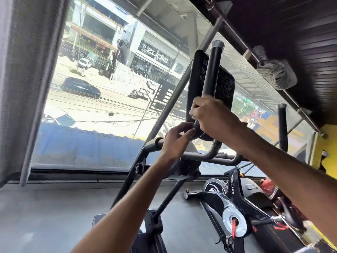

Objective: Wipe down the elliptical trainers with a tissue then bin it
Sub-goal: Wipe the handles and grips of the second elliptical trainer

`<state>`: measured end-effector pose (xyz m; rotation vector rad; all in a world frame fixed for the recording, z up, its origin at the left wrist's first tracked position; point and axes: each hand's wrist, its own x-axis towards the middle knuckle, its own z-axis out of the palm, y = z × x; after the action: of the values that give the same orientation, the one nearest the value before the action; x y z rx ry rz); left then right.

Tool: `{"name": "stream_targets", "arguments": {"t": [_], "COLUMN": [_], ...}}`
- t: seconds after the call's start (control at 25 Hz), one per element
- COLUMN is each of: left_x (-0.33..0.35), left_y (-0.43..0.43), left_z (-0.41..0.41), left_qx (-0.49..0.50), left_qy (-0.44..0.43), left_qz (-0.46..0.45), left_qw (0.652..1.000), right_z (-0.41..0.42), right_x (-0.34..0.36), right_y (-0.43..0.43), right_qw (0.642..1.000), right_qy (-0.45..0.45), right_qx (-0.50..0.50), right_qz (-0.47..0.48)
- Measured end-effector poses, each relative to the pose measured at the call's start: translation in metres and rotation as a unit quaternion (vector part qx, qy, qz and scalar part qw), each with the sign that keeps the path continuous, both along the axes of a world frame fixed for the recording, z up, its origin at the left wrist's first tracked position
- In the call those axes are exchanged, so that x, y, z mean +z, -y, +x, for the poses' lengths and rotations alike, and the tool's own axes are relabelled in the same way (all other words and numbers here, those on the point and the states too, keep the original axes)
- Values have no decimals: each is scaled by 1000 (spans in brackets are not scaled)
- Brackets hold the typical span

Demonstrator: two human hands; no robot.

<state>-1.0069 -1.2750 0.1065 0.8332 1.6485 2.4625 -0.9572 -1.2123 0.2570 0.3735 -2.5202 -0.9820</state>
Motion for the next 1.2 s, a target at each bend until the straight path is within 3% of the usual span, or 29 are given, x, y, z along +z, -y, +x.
{"name": "stream_targets", "arguments": {"t": [0.32,0.52,0.76,0.96,1.12,1.2], "left_x": [-4,-3,-3,-5,-1,0], "left_y": [-3,0,-2,-5,0,3], "left_z": [-7,-3,-2,0,2,4], "left_qx": [-10,1,4,-2,14,16], "left_qy": [-8,-17,-1,11,4,2], "left_qz": [-8,-19,-4,13,7,-3], "left_qw": [1000,1000,1000,1000,1000,1000], "right_z": [10,-21,-7,15,-4,-9], "right_x": [13,66,43,8,38,44], "right_y": [10,1,7,18,7,5], "right_qw": [997,1000,998,991,997,994], "right_qy": [64,-5,22,110,57,75], "right_qx": [-25,-20,-34,-26,-16,-7], "right_qz": [35,3,51,75,56,78]}}
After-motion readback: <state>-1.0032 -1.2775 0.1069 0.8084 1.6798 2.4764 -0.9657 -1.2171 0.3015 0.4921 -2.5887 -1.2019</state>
